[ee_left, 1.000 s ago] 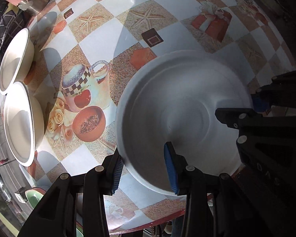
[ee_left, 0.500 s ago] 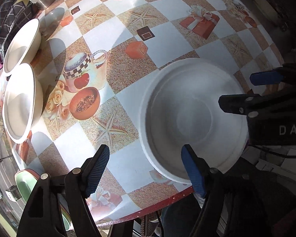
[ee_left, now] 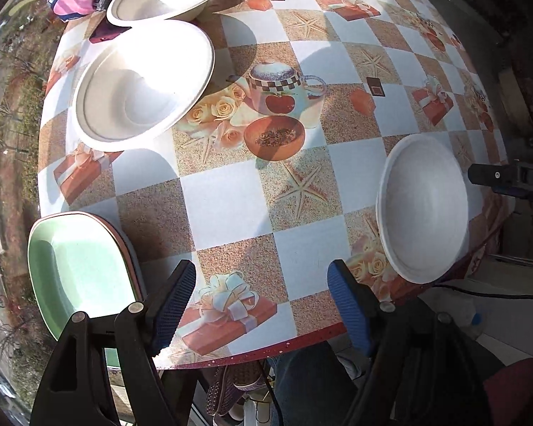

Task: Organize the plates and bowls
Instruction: 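Reach the right gripper to a second white bowl and grasp its rim, then carry the second bowl and lower it into the first bowl, open right gripper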

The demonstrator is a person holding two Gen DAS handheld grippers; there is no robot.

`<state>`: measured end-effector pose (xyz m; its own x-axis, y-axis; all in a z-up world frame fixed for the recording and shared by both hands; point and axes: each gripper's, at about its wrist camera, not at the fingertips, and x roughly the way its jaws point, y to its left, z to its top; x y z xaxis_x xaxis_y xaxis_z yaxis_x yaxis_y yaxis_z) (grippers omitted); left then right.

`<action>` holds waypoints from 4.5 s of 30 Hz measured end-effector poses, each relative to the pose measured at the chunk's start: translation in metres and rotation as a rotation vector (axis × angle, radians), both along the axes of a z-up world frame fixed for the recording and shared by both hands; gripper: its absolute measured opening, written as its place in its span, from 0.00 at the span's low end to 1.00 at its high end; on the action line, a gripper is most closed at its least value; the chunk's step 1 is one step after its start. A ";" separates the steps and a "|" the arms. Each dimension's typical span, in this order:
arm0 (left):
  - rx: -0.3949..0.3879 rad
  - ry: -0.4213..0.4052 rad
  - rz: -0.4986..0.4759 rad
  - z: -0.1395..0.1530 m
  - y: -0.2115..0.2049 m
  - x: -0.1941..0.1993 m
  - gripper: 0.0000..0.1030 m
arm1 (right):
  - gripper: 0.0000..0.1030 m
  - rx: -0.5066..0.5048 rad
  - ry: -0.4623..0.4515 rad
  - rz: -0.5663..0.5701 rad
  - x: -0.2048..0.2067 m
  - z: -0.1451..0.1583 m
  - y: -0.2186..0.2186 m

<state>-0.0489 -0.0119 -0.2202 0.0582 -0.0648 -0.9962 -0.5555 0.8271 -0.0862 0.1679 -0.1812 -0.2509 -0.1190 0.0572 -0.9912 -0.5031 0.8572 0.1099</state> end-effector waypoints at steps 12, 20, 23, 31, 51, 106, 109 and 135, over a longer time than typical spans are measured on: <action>0.044 -0.065 0.093 0.012 0.053 -0.010 0.77 | 0.82 0.049 -0.020 0.147 -0.040 0.028 0.079; 0.108 -0.071 0.171 0.015 0.095 -0.006 0.77 | 0.82 0.066 0.021 0.202 -0.059 0.026 0.133; 0.135 -0.064 0.211 0.015 0.117 -0.004 0.77 | 0.82 0.080 0.041 0.208 -0.064 0.027 0.155; 0.167 -0.034 0.296 0.002 0.168 0.013 0.77 | 0.82 0.102 0.055 0.198 -0.067 0.019 0.215; 0.103 0.066 0.364 -0.065 0.217 0.019 0.77 | 0.79 0.053 0.108 0.232 -0.076 -0.054 0.287; 0.037 -0.023 -0.306 0.019 -0.053 0.080 0.39 | 0.16 0.051 0.107 0.107 -0.054 0.038 0.030; 0.032 -0.022 -0.347 0.017 -0.064 0.091 0.40 | 0.16 0.046 0.121 0.054 -0.051 0.035 0.011; 0.007 0.017 -0.398 0.001 -0.092 0.101 0.64 | 0.16 0.046 0.148 -0.004 -0.047 0.014 -0.009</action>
<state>0.0523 -0.1036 -0.2195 0.0132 -0.0726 -0.9973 -0.1923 0.9786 -0.0737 0.1207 -0.1899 -0.2374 -0.2630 0.1026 -0.9593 -0.4748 0.8518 0.2213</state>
